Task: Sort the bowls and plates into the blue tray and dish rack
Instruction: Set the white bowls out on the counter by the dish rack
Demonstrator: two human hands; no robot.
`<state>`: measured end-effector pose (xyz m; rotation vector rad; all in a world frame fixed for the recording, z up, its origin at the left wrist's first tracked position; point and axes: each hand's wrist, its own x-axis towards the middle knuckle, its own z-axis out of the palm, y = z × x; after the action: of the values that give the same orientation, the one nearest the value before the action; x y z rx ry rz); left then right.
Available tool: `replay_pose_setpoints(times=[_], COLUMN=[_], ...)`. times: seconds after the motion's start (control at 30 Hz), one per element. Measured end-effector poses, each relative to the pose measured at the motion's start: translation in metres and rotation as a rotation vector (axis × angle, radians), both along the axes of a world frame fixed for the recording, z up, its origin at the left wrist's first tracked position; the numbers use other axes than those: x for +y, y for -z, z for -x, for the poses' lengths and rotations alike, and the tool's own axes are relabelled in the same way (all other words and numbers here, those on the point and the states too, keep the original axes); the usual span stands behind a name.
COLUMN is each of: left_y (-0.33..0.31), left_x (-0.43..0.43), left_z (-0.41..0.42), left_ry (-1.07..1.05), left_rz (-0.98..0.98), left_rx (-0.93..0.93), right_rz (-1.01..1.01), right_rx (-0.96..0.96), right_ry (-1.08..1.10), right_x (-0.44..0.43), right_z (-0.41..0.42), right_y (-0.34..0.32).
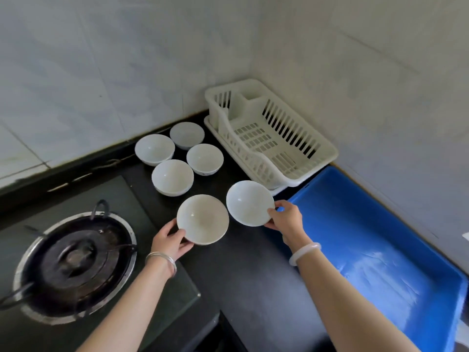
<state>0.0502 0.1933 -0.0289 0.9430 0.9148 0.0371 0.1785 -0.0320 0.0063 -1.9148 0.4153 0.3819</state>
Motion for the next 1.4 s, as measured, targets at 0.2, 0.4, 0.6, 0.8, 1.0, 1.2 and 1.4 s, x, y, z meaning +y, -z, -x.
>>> replay_pose_setpoints(times=[0.2,0.4,0.6,0.8,1.0,1.2,1.4], left_y=[0.007,0.016,0.019,0.021,0.02,0.019,0.017], left_x=[0.014,0.022,0.023,0.02,0.017,0.011,0.005], left_z=[-0.013,-0.018,-0.02,-0.017,-0.018,-0.018,-0.017], left_ry=[-0.086,-0.146,-0.167,-0.169,-0.203,-0.261,-0.296], left_rz=[0.026,0.041,0.086,0.109,0.083,0.074,0.059], left_rx=[0.019,0.04,0.035,0.038,0.083,0.098,0.091], right_rz=[-0.007,-0.031,-0.075,-0.116,-0.197,-0.237,-0.27], right_rx=[0.056,0.115,0.167,0.172,0.191,0.206,0.256], right_ry=[0.022,0.062,0.105,0.135,0.156,0.154,0.078], right_x=[0.037,0.054,0.06,0.065,0.072,0.07,0.066], right_z=[-0.027,-0.039,-0.046,-0.049,-0.053,-0.054,-0.047], right_y=[0.02,0.037,0.047,0.057,0.059,0.06,0.055])
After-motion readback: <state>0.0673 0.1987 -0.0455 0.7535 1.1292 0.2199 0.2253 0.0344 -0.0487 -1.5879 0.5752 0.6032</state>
